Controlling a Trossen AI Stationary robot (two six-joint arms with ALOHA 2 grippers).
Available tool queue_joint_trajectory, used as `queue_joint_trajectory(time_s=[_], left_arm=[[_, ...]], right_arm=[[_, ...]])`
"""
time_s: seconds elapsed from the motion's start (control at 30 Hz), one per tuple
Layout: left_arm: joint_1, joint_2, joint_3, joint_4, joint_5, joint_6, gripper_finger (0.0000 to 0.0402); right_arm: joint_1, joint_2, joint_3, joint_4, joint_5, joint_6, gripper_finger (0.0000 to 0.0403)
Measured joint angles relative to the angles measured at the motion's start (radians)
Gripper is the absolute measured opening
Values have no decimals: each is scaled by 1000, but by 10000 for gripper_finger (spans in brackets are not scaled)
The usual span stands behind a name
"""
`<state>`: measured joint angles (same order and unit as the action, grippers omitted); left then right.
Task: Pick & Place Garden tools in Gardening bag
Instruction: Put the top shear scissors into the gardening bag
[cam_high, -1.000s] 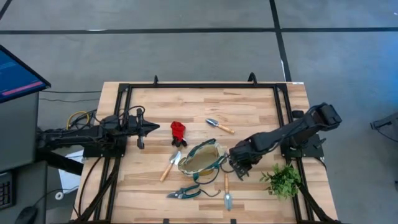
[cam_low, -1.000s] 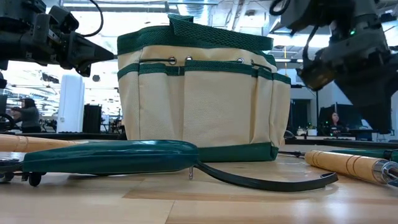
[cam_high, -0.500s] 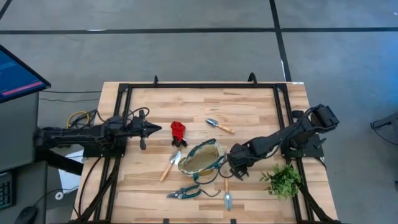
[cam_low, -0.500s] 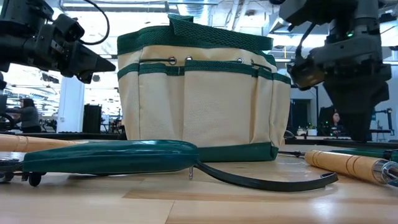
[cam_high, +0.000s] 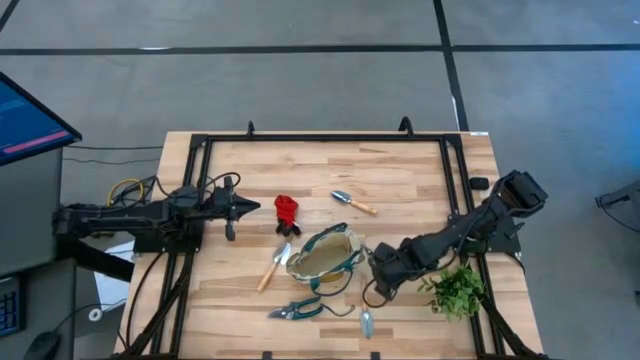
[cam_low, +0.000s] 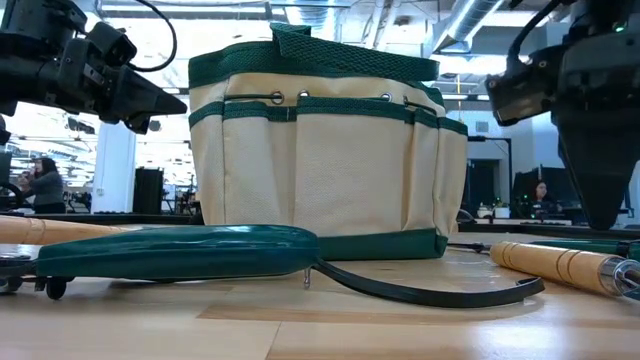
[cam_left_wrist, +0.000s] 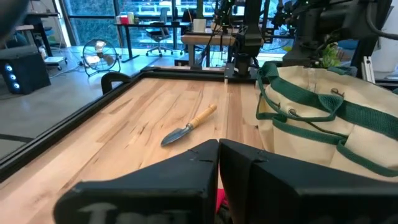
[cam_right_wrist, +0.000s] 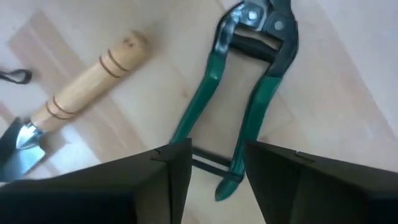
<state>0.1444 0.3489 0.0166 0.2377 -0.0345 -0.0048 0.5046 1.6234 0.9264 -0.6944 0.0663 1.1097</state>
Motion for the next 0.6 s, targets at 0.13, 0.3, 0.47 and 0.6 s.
queue_joint_trajectory(time_s=[0.13,0.3,0.47,0.6], left_arm=[[0,0,0,5,0,0,2],[0,0,0,6,1,-2,2],[0,0,0,6,4,-3,2],[0,0,0,8,4,-3,2]], right_arm=[[0,0,0,-6,58,7,136],[0,0,0,-28,92,7,133],[2,30,-1,-29,63,10,139],[7,86,-1,-6,59,9,143]])
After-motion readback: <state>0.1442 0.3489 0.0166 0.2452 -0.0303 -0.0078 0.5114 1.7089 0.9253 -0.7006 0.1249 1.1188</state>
